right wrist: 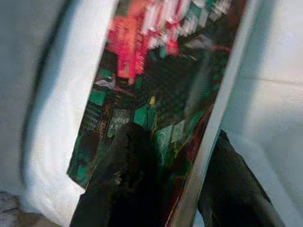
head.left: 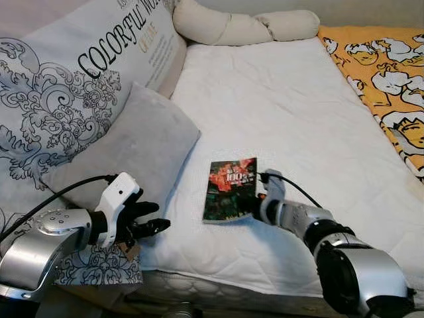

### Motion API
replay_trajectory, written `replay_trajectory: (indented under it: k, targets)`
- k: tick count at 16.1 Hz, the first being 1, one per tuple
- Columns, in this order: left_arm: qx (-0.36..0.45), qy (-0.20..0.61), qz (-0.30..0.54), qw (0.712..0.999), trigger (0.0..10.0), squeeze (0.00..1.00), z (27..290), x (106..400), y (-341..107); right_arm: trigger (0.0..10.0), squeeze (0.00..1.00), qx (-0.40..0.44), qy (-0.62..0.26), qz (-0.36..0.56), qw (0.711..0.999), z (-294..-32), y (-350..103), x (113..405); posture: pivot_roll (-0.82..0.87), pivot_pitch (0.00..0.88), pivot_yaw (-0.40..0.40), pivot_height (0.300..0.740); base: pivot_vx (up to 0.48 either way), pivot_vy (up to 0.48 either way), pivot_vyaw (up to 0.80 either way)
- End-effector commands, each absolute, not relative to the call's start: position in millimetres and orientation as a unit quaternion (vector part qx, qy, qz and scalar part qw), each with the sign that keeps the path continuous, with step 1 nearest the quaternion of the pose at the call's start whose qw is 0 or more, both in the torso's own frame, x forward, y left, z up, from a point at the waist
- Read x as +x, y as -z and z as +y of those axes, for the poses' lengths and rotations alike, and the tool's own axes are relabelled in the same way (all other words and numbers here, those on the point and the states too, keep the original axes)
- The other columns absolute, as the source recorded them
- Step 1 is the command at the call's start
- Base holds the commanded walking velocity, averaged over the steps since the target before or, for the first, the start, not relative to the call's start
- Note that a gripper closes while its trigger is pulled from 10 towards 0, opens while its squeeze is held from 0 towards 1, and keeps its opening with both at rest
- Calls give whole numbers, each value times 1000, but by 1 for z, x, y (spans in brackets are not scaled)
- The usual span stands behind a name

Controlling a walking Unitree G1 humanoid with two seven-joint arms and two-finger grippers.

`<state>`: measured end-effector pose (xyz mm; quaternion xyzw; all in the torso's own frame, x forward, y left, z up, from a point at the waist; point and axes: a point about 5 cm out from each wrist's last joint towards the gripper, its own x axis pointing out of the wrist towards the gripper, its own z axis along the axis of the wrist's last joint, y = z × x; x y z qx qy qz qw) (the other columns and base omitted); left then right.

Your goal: Clean up the room

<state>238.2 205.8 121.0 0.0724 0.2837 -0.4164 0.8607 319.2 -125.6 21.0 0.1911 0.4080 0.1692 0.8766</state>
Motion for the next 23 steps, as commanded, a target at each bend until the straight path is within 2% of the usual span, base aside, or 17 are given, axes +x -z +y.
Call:
replay_trajectory:
  k: [1,4,7,10,12,15,16,19,23]
  targets:
    - [75,410,283,864,10000,0,207,239,-124,10000,1000,171,-174,412,878,-127,-18,317,146,0,76,740,0,0,0]
    - [71,411,284,863,10000,0,202,241,-120,10000,1000,162,-167,402,885,-137,-15,315,123,0,85,740,0,0,0]
    - [56,417,272,866,10000,0,194,241,-114,10000,1000,189,-181,372,891,-155,-15,312,90,0,92,740,0,0,0]
    - [50,387,242,888,10000,0,190,249,-107,10000,1000,188,-196,351,896,-174,-13,305,44,0,85,740,0,0,0]
    - [31,333,200,921,10000,0,187,256,-106,10000,1000,198,-178,301,916,-191,-20,308,12,0,73,740,0,0,0]
    - [3,277,154,949,10000,0,179,261,-105,10000,1000,203,-134,238,940,-210,-34,313,-14,0,65,740,0,0,0]
    - [5,242,135,961,10000,0,170,262,-103,10000,1000,165,-96,189,963,-214,-47,311,-38,0,70,740,0,0,0]
    - [16,201,116,972,10000,0,166,264,-102,10000,1000,102,-70,127,984,-204,-64,296,-47,0,62,740,0,0,0]
    - [24,134,113,984,10000,0,183,265,-104,10000,1000,123,-11,71,990,-200,-75,281,-25,0,46,740,0,-156,0]
